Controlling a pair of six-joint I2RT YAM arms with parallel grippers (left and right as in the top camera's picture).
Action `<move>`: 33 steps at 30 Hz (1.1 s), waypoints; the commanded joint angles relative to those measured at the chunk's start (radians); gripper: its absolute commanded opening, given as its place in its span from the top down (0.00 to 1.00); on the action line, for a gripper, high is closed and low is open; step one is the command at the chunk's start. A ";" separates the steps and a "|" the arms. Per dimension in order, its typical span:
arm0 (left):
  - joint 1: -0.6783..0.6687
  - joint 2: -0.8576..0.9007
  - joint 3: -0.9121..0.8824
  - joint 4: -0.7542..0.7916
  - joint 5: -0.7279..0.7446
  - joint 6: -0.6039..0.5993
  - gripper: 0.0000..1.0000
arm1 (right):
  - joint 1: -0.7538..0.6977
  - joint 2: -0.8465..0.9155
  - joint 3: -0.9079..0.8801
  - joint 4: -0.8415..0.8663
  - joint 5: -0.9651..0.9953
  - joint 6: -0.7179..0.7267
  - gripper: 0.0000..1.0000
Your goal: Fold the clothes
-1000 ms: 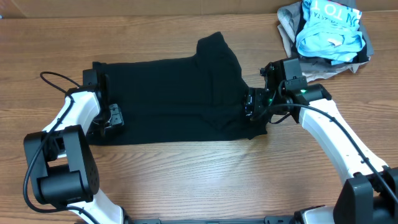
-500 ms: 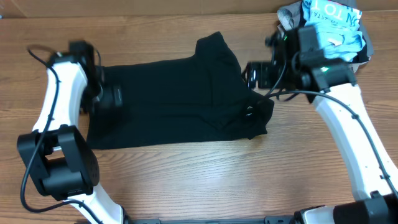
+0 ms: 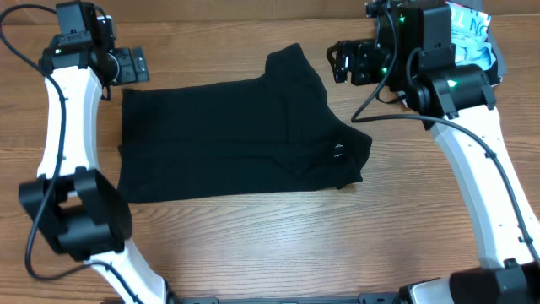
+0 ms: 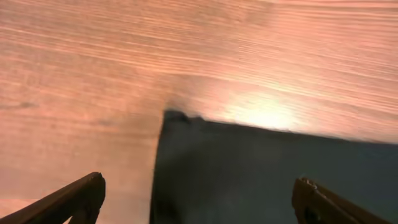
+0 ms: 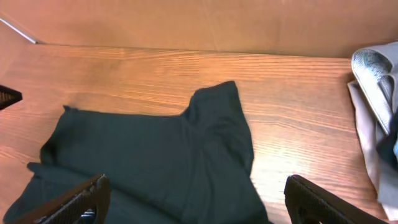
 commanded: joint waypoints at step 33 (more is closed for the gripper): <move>0.006 0.435 0.008 0.229 -0.011 0.049 0.64 | 0.030 0.244 0.020 0.201 0.022 -0.009 0.19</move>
